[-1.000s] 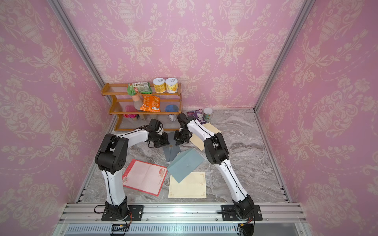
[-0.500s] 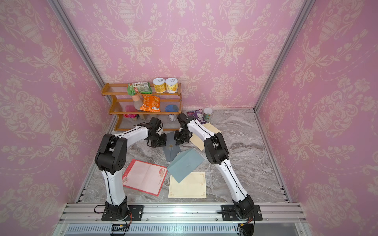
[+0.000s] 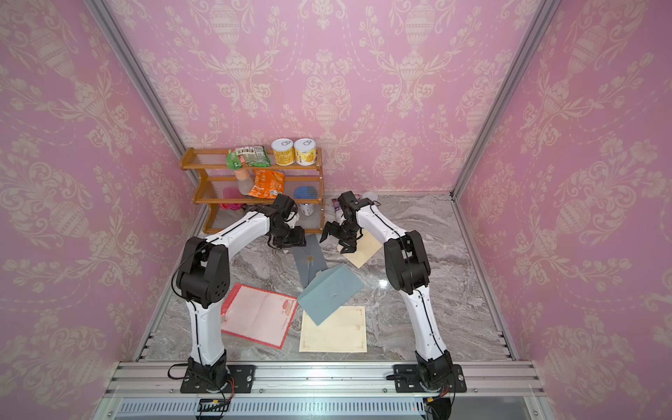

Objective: Fold the letter paper in half and place it into the envelope
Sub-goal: Fold the envelope flap on the envelope, then move the envelope to the center of the board.

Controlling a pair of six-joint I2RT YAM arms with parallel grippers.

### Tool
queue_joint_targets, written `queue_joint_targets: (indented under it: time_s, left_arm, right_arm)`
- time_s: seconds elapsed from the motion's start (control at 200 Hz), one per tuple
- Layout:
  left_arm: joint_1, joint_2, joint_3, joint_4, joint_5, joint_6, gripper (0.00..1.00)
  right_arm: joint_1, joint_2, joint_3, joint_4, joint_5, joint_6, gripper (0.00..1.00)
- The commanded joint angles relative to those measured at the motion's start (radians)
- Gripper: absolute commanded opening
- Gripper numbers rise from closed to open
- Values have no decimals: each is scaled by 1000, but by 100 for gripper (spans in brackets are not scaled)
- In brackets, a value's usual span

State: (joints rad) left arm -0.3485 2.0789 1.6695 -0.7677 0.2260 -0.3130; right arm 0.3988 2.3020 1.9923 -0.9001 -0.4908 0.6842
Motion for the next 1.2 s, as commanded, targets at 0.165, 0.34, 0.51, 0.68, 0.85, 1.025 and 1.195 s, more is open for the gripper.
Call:
queue_joint_targets:
  time_s: [0.165,0.34,0.51,0.68,0.85,1.025,1.195]
  left_arm:
    - [-81,143,171,-134,-79,60,65]
    - [-102,220,275,-204,-161,34,65]
    - [-109,282,351,-285,-238,25,65]
    - [-109,321,374,-336,-298,30,68]
    - [-107,357,370,-366,-339,41,76]
    - [-79,346,293,-356,-391,3,85]
    - [-4,292,169,-307,-410,-66,86]
  right_arm:
    - [-15,-98,-70,17,-8,9,100]
    - [-38,-153,-153,52,-2,24,100]
    - [-66,-203,-224,84,4,35,100]
    - [-85,-228,-253,95,7,39,100]
    - [-96,-244,-257,96,13,40,100]
    - [-98,-247,-255,100,14,43,100]
    - [-98,-242,-256,110,9,48,100]
